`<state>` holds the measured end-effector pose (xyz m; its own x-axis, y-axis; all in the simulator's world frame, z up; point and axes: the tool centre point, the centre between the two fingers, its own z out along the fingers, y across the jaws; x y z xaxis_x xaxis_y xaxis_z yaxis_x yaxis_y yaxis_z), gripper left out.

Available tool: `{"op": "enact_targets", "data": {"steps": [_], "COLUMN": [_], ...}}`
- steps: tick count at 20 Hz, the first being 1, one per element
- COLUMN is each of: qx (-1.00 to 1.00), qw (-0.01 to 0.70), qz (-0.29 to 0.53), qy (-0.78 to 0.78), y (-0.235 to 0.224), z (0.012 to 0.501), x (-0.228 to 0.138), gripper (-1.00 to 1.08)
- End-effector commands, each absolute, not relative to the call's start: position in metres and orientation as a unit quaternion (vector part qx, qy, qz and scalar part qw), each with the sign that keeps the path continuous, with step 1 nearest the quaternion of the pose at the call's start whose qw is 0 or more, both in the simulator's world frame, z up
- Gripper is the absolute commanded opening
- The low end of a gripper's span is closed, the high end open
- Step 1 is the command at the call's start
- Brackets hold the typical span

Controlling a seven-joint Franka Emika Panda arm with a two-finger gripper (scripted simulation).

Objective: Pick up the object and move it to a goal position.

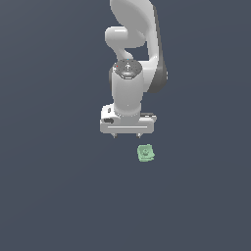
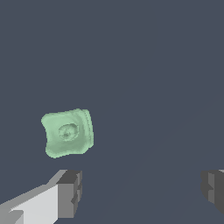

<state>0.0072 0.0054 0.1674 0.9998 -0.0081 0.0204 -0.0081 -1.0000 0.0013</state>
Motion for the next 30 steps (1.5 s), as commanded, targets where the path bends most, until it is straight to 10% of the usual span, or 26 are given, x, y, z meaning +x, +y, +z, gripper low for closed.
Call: {"op": "enact_targets", "data": {"steps": [1, 30], "qx": [1.0, 0.998], "qw": [0.001, 0.002], "qz": [0.01, 0.0], "qy": [-0.004, 0.063], "y": [0.005, 0.079], "z": [0.167, 0.104], "x": [0.007, 0.022], "gripper": [1.0, 1.0]}}
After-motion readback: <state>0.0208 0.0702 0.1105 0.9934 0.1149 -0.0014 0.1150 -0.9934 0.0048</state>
